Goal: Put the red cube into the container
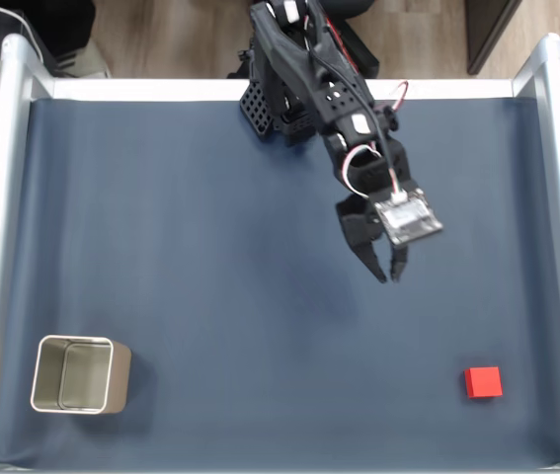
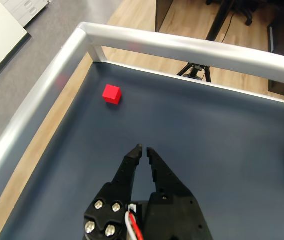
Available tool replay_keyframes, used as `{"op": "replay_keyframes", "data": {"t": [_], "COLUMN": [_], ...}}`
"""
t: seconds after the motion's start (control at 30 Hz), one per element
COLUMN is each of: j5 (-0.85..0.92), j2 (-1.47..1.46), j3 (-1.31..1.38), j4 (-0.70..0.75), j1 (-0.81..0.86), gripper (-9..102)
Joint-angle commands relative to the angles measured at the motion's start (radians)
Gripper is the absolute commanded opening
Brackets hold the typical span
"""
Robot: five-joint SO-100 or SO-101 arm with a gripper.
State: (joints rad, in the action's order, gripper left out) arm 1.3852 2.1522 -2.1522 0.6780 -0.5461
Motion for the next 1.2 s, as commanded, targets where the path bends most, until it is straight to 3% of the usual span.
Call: {"op": "replay_keyframes", "data": {"t": [0.0, 0.43, 0.67, 0.87, 1.17], "j5": [-0.025, -0.052, 0.046, 0.098, 0.097], "j2": [-0.061, -0.584, -0.712, -0.790, -0.904], "j3": [0.114, 0.571, 0.565, 0.511, 0.511], "j4": [-0.032, -0.081, -0.207, -0.437, -0.572], "j1": [-0.011, -0.072, -0.080, -0.069, -0.060], "gripper": [3, 14, 22, 28, 32]}}
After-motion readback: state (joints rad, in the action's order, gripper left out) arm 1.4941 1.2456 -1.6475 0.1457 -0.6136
